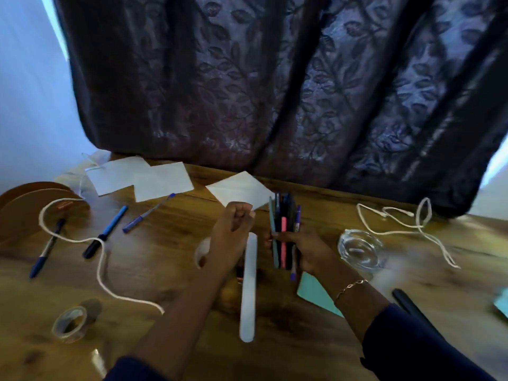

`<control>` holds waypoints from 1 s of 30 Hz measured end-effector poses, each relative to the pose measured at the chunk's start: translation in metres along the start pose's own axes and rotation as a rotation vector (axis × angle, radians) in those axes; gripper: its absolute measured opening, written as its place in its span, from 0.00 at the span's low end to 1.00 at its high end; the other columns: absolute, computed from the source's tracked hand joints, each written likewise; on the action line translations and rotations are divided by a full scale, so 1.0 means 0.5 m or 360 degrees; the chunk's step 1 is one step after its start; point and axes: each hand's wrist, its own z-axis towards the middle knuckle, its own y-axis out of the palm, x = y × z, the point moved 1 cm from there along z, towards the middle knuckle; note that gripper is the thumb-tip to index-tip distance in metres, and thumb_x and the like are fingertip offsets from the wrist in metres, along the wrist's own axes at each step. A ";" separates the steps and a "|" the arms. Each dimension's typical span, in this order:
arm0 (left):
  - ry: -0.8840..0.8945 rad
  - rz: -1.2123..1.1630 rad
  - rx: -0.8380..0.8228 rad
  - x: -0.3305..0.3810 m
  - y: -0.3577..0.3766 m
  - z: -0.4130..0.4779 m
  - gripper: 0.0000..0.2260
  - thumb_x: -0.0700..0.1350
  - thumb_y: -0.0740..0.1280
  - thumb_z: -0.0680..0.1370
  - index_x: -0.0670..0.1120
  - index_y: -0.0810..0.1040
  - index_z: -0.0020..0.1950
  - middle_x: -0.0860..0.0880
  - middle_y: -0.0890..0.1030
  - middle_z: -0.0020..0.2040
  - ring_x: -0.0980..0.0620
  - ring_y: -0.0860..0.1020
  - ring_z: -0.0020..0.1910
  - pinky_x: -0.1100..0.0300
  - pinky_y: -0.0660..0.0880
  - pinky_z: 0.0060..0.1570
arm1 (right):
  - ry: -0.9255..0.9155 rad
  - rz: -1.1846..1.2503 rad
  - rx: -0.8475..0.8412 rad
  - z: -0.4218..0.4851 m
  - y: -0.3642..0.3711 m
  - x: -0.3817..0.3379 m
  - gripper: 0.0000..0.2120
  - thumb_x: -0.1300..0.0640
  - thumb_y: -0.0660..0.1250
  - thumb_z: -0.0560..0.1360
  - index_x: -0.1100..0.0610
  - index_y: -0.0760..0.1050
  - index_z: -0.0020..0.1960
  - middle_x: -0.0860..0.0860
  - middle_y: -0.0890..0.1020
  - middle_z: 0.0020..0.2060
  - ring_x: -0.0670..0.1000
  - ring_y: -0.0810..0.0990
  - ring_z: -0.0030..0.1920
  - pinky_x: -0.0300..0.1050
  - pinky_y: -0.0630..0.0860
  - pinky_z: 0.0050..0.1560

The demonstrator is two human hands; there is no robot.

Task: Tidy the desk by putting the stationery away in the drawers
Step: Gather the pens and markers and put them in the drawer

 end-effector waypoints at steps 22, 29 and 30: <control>0.0546 0.1005 -0.0817 0.019 0.560 -0.377 0.24 0.55 0.63 0.76 0.45 0.66 0.69 0.48 0.71 0.65 0.51 0.68 0.65 0.61 0.62 0.63 | 0.0294 -0.1839 0.0851 -0.427 -0.550 0.008 0.24 0.63 0.68 0.70 0.57 0.66 0.64 0.58 0.77 0.55 0.58 0.76 0.55 0.51 0.75 0.54; 0.0539 0.1546 -0.0959 0.008 0.612 -0.412 0.34 0.64 0.55 0.75 0.48 0.52 0.75 0.49 0.54 0.76 0.50 0.50 0.75 0.50 0.41 0.73 | 0.0061 -0.2560 0.1151 -0.403 -0.561 0.037 0.10 0.58 0.59 0.78 0.57 0.66 0.59 0.57 0.78 0.53 0.57 0.78 0.51 0.48 0.71 0.41; 0.0523 0.1584 -0.0972 0.006 0.613 -0.412 0.35 0.64 0.57 0.75 0.48 0.51 0.76 0.49 0.53 0.76 0.49 0.49 0.75 0.49 0.40 0.73 | 0.0056 -0.2579 0.1147 -0.397 -0.560 0.044 0.12 0.57 0.59 0.78 0.57 0.65 0.61 0.57 0.76 0.56 0.57 0.77 0.53 0.48 0.72 0.44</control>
